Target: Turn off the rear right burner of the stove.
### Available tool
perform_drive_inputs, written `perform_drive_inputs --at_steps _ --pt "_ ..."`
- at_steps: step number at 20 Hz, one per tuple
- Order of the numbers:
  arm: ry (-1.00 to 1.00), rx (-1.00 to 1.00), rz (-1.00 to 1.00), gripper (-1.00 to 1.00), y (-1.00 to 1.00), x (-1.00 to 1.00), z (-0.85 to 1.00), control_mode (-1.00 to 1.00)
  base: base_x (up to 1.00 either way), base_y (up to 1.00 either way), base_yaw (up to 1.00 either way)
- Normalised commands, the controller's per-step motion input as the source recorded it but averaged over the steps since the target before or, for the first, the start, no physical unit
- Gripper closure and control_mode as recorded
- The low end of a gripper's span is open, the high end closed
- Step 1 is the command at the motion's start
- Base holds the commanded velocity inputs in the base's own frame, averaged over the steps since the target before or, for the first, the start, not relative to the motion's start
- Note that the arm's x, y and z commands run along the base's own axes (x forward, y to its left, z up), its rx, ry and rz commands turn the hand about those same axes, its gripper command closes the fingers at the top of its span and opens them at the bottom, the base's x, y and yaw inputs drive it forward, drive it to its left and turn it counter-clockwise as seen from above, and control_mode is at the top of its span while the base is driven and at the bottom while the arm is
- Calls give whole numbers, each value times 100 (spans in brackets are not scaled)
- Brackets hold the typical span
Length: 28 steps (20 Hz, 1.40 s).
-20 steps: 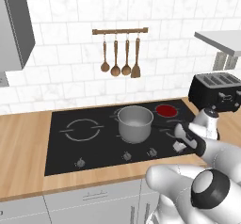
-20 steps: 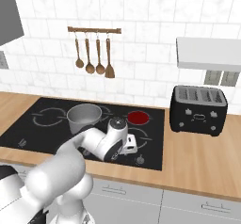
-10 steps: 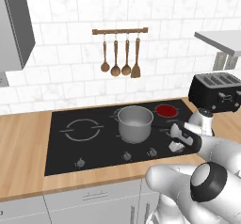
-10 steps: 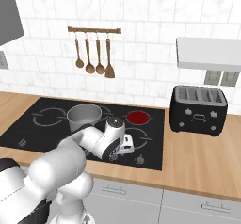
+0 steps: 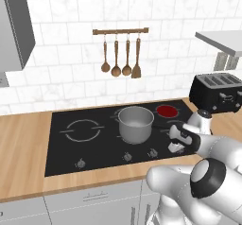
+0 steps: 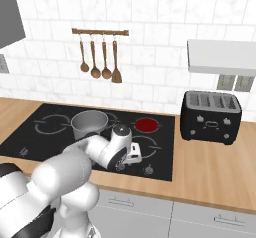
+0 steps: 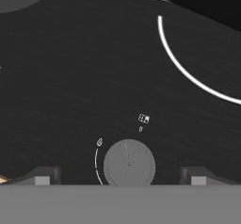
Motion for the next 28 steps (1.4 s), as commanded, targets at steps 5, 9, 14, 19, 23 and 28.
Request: perform_drive_inputs --at_steps 5,9,14,19,23,28 --pt "0 0 0 -100 0 5 -7 -100 0 0 0" --pt "1 0 0 -100 0 0 -7 -100 0 0 0" --pt "1 0 0 100 0 0 0 -100 0 0 0" --pt "0 0 0 100 0 0 0 -100 0 0 0" --pt "0 0 -3 100 0 0 0 -100 0 0 0" --pt "2 6 -27 100 -10 -2 -4 -100 0 0 0"
